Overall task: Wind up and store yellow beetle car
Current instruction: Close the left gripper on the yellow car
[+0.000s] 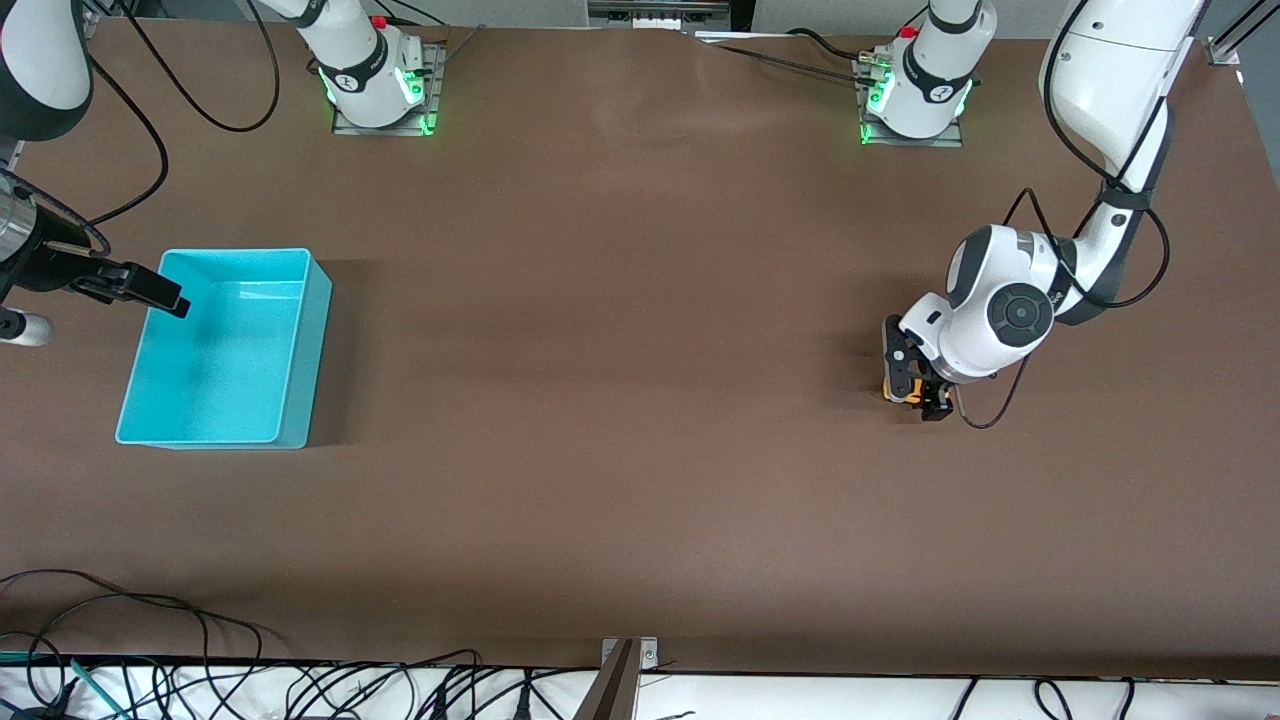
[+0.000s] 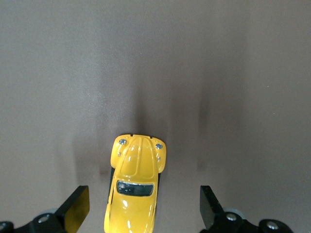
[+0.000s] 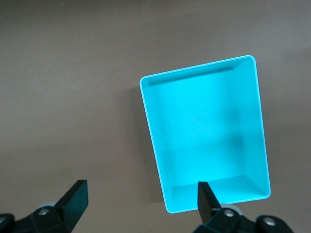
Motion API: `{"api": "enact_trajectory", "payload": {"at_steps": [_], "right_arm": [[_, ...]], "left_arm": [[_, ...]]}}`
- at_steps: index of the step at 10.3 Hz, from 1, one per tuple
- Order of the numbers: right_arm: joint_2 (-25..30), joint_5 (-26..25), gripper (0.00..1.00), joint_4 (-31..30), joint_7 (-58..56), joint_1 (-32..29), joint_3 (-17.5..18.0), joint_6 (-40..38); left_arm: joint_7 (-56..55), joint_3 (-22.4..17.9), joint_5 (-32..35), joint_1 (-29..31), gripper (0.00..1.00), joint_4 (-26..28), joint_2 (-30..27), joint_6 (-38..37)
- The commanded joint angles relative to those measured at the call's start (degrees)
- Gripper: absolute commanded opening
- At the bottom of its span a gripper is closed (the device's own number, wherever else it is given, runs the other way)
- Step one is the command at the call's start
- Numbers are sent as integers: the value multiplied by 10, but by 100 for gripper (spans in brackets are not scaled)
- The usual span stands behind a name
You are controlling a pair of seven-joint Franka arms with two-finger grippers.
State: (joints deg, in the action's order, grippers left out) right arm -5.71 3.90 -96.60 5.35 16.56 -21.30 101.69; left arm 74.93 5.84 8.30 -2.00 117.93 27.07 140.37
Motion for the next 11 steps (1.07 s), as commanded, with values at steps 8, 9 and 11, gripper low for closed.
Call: {"api": "enact_trajectory", "payload": {"at_steps": [8, 9, 11], "right_arm": [[-4, 13, 100, 8, -15, -4, -1, -3], [-4, 13, 100, 8, -15, -4, -1, -3], [-4, 13, 100, 8, -15, -4, -1, -3]], "left_arm": [[13, 0, 30, 16, 49, 13, 14, 49], [31, 0, 30, 16, 32, 13, 11, 47], [62, 0, 30, 18, 5, 10, 11, 46]]}}
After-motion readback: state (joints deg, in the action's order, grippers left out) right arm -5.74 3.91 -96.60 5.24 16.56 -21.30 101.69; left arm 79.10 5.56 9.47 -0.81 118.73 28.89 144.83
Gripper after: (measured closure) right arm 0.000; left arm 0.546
